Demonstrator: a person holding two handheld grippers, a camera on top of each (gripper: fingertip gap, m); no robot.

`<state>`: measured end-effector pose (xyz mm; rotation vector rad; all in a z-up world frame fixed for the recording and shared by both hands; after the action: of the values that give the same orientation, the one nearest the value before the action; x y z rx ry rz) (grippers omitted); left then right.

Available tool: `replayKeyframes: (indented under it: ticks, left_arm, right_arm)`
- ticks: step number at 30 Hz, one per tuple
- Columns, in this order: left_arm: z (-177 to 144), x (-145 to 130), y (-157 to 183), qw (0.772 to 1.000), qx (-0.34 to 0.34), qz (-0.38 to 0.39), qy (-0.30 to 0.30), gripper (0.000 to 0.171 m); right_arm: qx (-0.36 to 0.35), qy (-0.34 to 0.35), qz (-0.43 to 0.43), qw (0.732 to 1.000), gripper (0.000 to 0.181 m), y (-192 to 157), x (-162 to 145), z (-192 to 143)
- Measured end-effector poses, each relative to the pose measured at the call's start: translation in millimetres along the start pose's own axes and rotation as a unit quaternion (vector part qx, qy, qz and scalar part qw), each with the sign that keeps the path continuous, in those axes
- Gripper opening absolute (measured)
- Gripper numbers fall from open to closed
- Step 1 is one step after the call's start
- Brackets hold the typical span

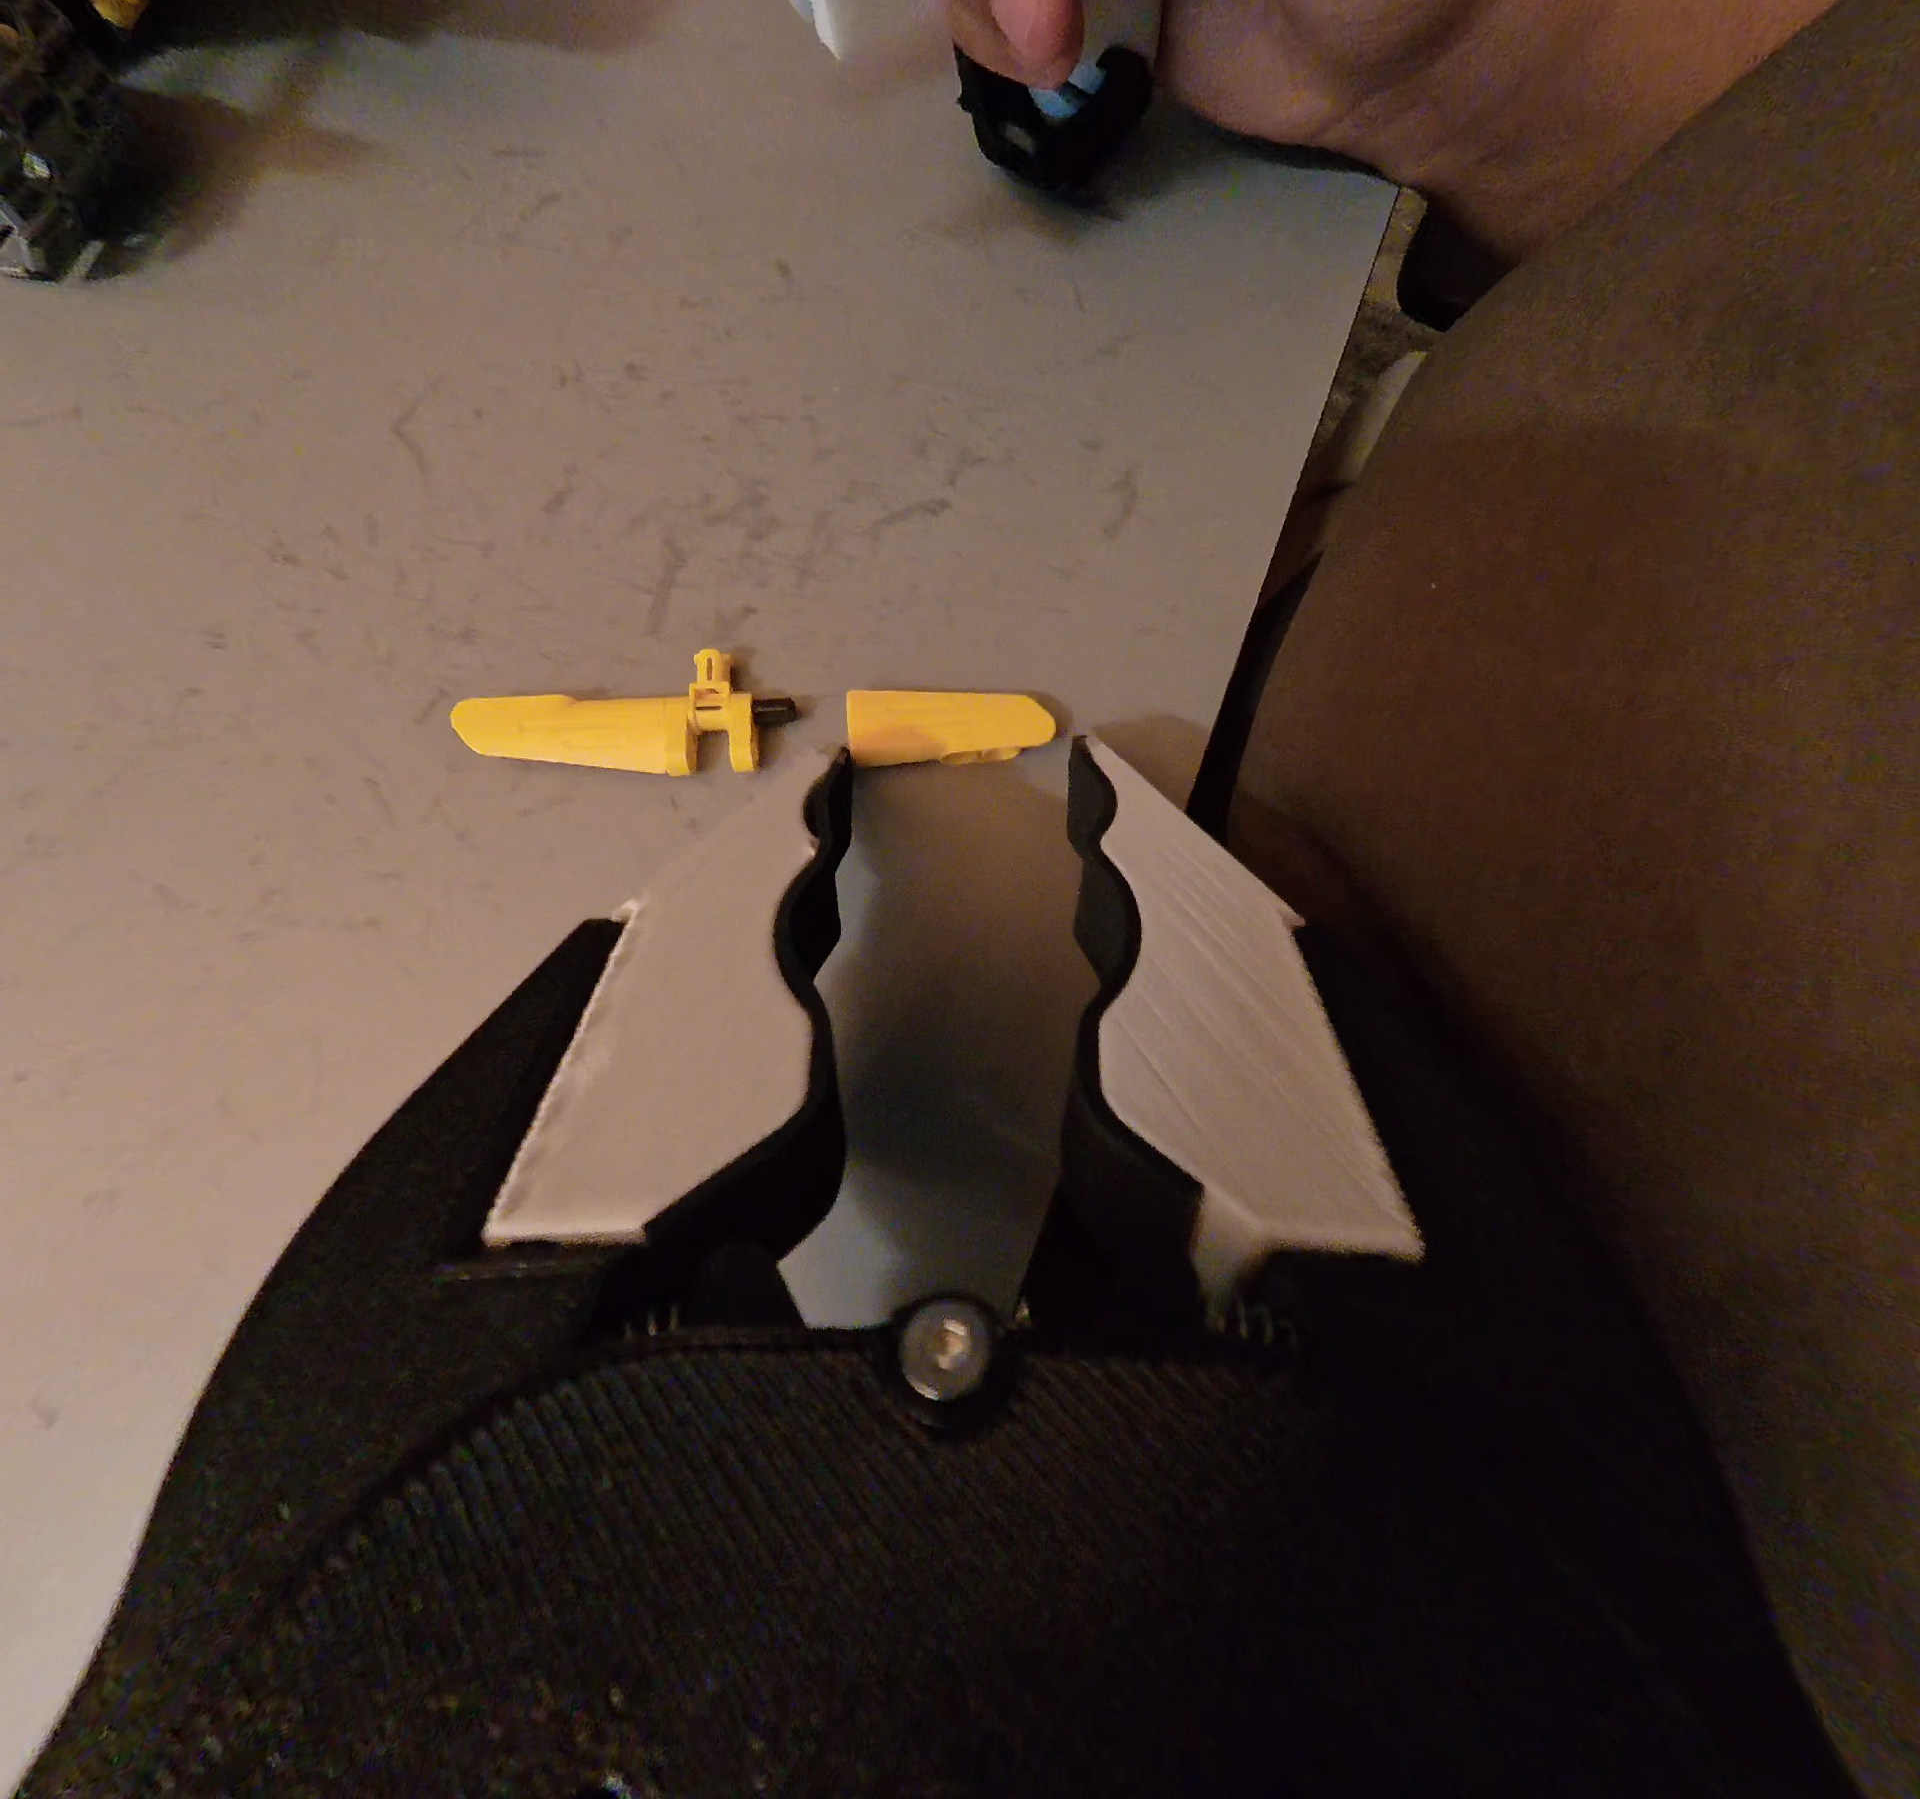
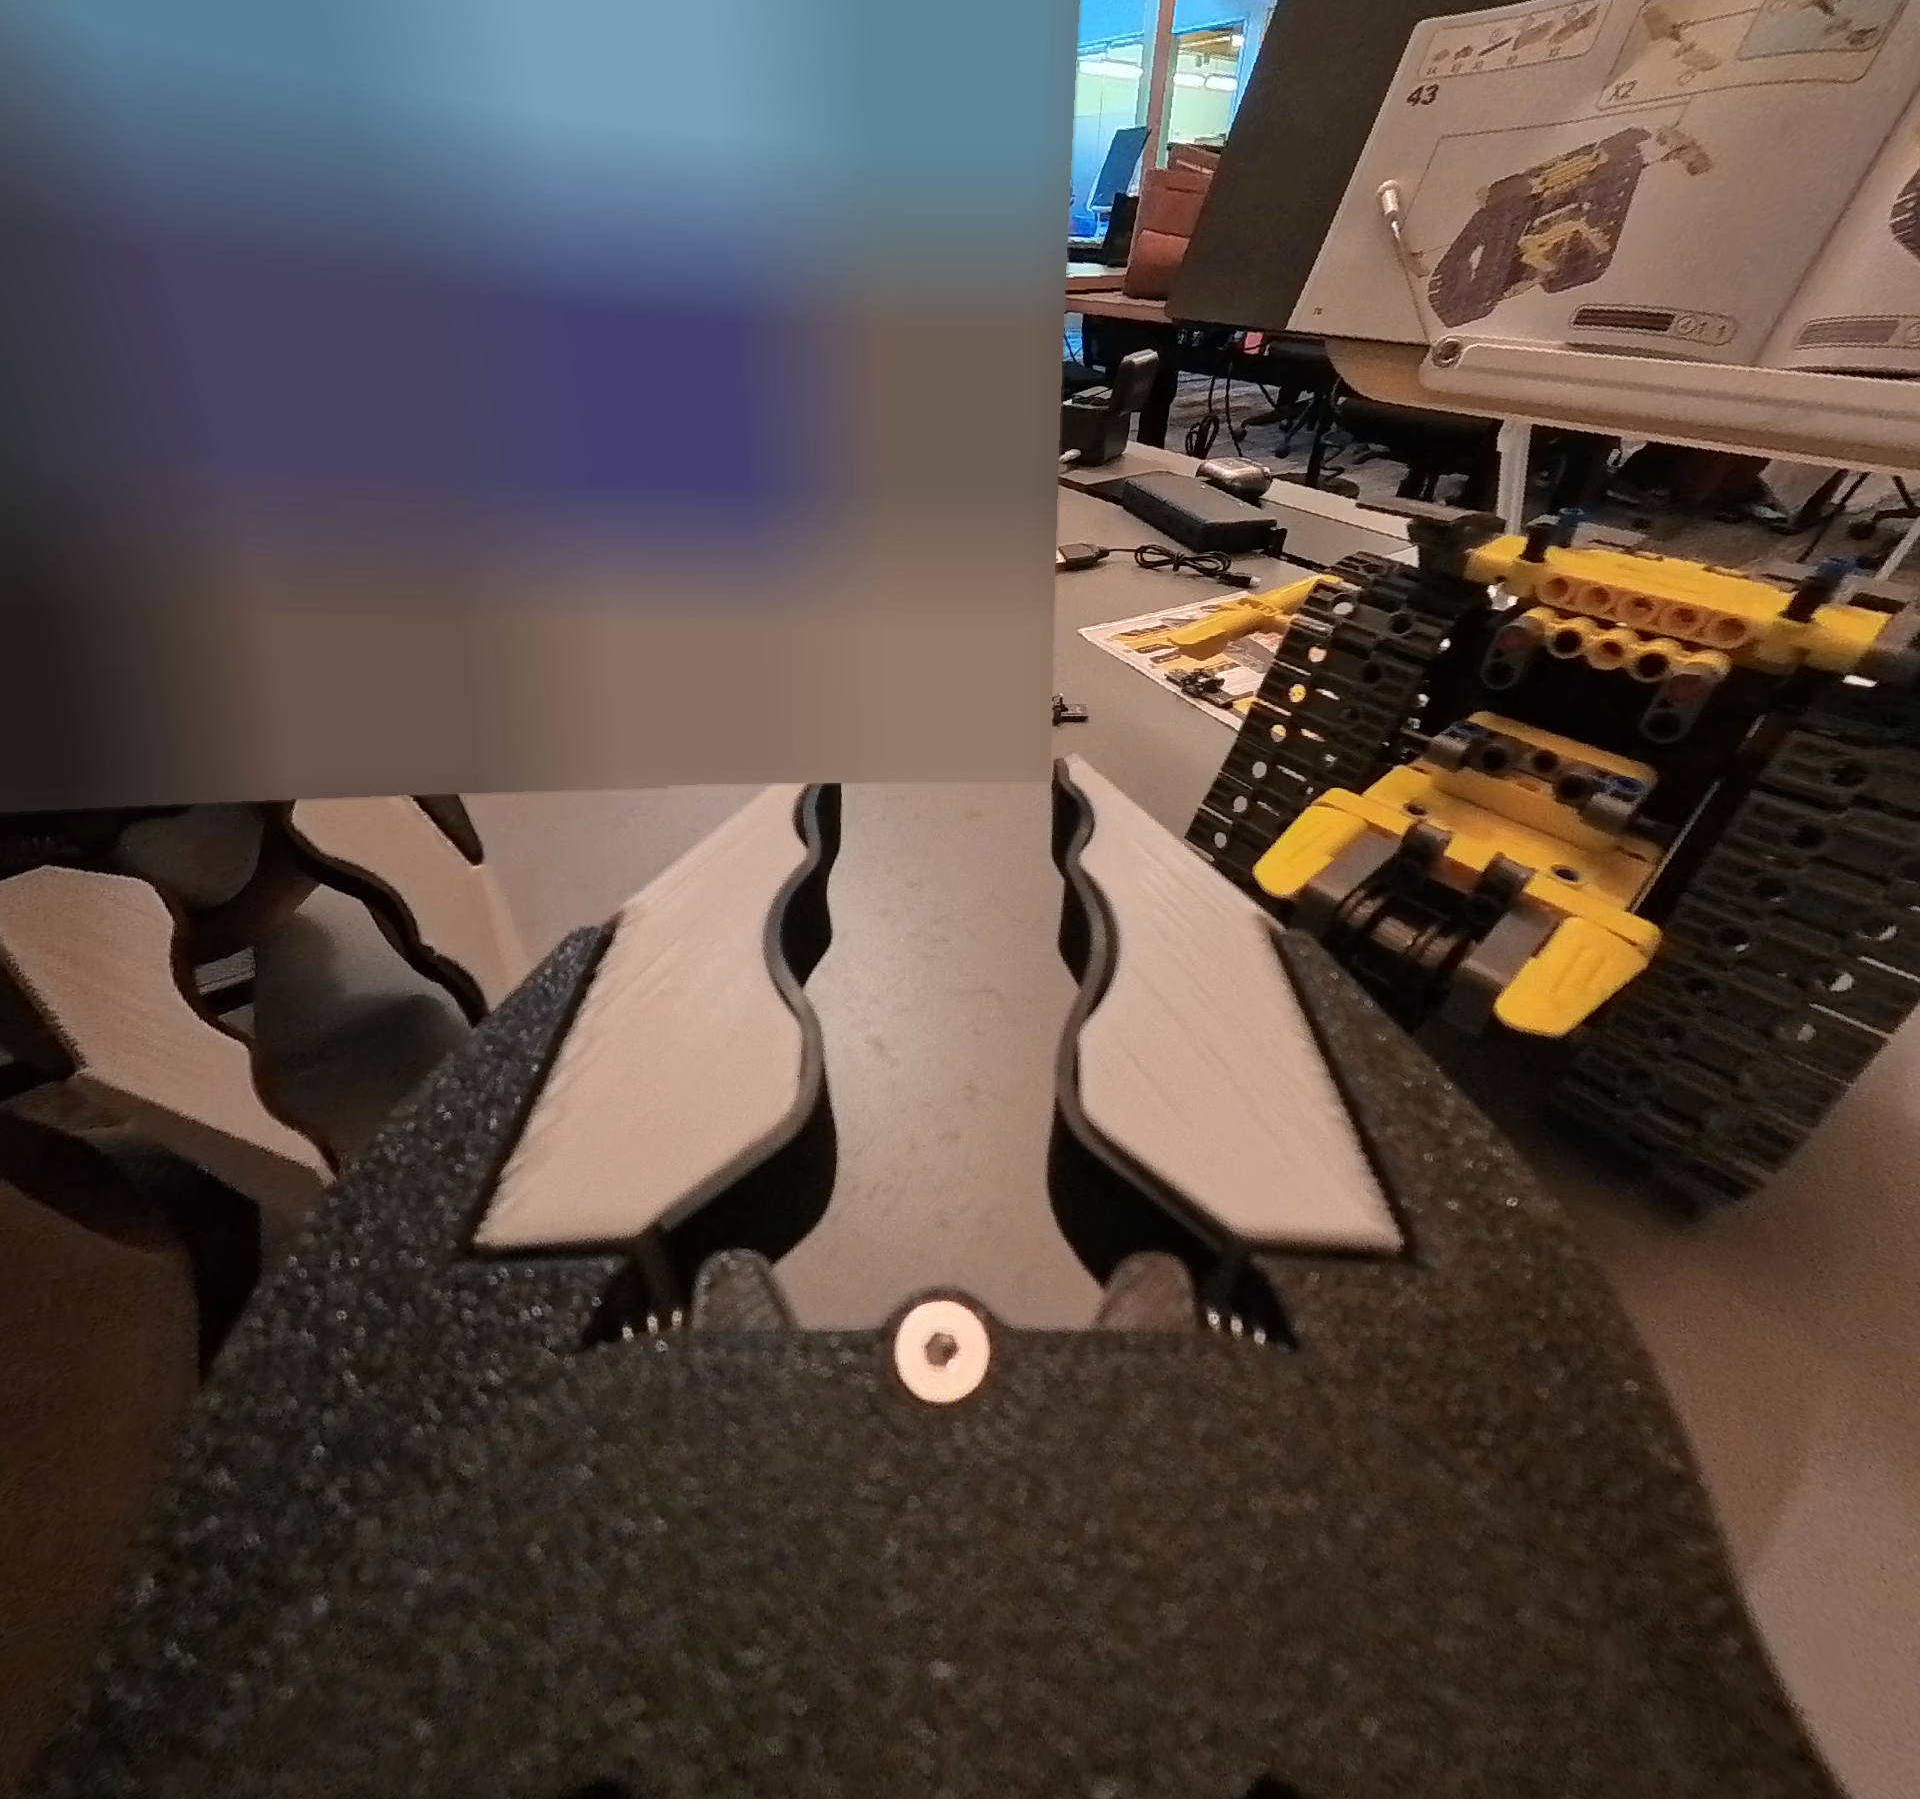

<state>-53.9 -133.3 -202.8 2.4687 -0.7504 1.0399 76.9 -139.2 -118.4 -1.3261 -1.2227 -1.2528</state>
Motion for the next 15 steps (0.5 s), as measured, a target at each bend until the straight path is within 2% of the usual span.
replayKeyframes:
  ticks: [15]
  left_arm:
    - [-8, 1, 17, 0.998, -0.054, -0.012, 0.024, 0.032]
  right_arm:
    - [-0.001, -0.001, 0.001, 1.000, 0.040, 0, 0, 0]
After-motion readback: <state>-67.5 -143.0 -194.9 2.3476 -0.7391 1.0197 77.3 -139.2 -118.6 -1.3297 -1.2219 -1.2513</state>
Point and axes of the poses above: each gripper's, where its closed fingertips meet, z out along the fingers, x out of its top, y = z × x across the jaws, the point moved 3 cm from there along -z, back along the fingers, and after that the axes turned 7 degrees about -x, right-handed, at the moved point
